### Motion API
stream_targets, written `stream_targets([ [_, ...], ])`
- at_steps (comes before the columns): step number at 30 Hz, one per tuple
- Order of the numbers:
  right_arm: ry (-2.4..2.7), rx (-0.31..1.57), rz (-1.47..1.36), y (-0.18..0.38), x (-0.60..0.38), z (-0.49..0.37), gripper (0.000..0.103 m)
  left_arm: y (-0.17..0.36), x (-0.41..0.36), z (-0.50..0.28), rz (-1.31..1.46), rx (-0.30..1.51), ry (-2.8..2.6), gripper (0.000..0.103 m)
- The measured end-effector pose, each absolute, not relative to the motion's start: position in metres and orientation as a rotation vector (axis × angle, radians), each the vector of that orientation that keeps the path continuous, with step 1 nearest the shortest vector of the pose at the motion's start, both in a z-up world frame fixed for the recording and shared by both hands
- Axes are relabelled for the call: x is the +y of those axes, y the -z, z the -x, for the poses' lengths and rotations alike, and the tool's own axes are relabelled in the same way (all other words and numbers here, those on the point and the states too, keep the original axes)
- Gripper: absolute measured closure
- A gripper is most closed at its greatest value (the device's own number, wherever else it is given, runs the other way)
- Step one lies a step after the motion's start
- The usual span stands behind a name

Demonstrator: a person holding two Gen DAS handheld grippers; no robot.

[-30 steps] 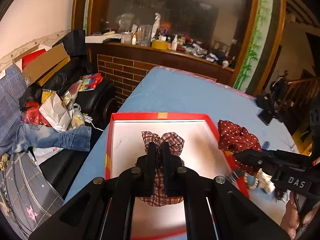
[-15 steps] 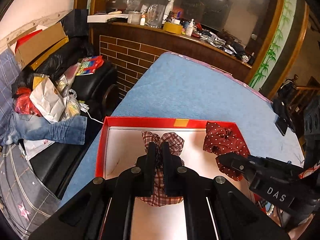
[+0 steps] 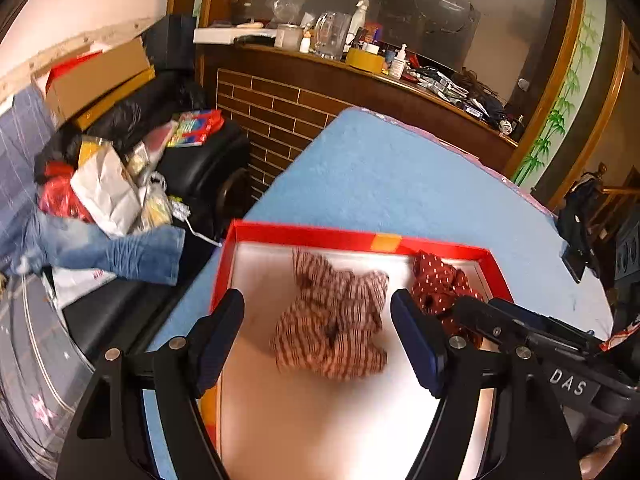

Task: Organize jewelry
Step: 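Carry both scrunchies into the white box and open both grippers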

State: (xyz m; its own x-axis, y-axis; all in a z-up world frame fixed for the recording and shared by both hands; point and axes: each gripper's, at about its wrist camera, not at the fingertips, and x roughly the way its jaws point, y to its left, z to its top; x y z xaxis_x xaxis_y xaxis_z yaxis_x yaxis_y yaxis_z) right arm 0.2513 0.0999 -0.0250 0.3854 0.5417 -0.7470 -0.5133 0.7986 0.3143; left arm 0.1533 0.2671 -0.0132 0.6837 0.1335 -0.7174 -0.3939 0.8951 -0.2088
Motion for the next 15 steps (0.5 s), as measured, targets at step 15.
stream_targets([
  [15,-0.658,0.948,-0.060,0.026,0.060,-0.200,0.036,0.012,0.239,-0.085,0.244,0.773,-0.393,0.028],
])
